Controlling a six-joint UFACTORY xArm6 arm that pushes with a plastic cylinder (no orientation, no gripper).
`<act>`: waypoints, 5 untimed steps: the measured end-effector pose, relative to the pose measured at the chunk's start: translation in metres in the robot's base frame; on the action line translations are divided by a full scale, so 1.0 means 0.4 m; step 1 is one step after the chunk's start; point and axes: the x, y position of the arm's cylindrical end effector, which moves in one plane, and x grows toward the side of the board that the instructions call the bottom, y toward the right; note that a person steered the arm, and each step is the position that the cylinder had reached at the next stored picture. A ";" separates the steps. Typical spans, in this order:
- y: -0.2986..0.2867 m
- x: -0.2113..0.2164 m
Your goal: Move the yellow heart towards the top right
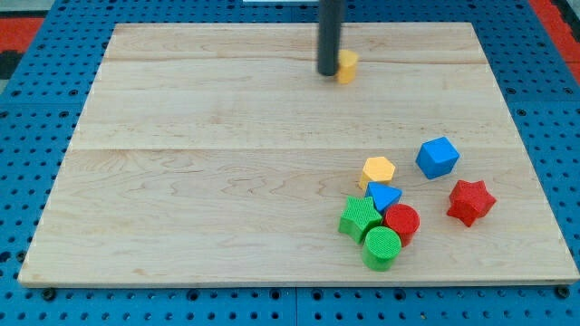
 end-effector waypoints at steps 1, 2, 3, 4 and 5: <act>0.131 -0.010; 0.222 0.058; 0.345 0.047; 0.308 -0.056; 0.271 -0.023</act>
